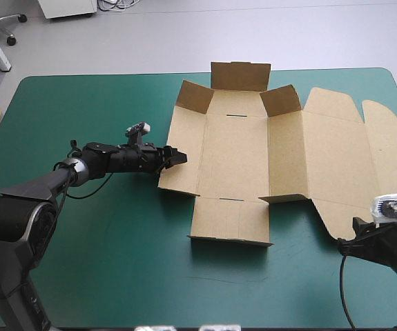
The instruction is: Fold the box
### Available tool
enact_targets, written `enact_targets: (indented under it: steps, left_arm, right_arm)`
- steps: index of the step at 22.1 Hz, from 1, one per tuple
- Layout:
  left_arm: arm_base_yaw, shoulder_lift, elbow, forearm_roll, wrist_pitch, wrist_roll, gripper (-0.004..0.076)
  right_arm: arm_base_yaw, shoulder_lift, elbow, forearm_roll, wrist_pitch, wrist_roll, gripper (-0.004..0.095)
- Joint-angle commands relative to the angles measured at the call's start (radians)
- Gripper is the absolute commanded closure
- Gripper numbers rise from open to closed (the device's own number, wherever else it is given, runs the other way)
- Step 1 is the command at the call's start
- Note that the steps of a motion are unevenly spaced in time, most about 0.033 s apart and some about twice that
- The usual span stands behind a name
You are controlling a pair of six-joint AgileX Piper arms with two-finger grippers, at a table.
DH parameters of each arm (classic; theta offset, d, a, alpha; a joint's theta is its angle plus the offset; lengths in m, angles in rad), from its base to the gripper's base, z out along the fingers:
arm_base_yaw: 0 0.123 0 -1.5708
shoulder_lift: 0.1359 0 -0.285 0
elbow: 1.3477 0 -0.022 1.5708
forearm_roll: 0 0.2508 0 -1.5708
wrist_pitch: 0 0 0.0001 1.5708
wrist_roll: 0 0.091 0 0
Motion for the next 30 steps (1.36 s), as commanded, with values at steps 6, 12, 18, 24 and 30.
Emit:
enact_targets:
  steps: [6,12,18,24,30]
  left_arm:
    - [-0.004,-0.046,-0.033,-0.031,-0.016,0.002,0.0543]
    - [-0.004,-0.002,-0.084,-0.021,0.005,0.013,0.0623]
    - [-0.004,0.038,-0.184,0.118,0.118,0.009,0.0738]
    - [-0.004,0.038,-0.358,0.398,0.319,-0.045,0.0738]
    - [-0.002,0.038,-0.602,0.689,0.356,-0.157,0.0738]
  right_arm:
    - [-0.001,0.01,-0.032,-0.017,-0.048,-0.004,0.0436]
    - [-0.001,0.01,-0.032,-0.019,-0.048,-0.004,0.0437]
    - [-0.001,0.01,-0.032,-0.019,-0.048,-0.004,0.0437]
    - [-0.001,0.01,-0.032,-0.019,-0.046,-0.004,0.0437]
    - [-0.001,0.01,-0.032,-0.017,-0.046,-0.004,0.0437]
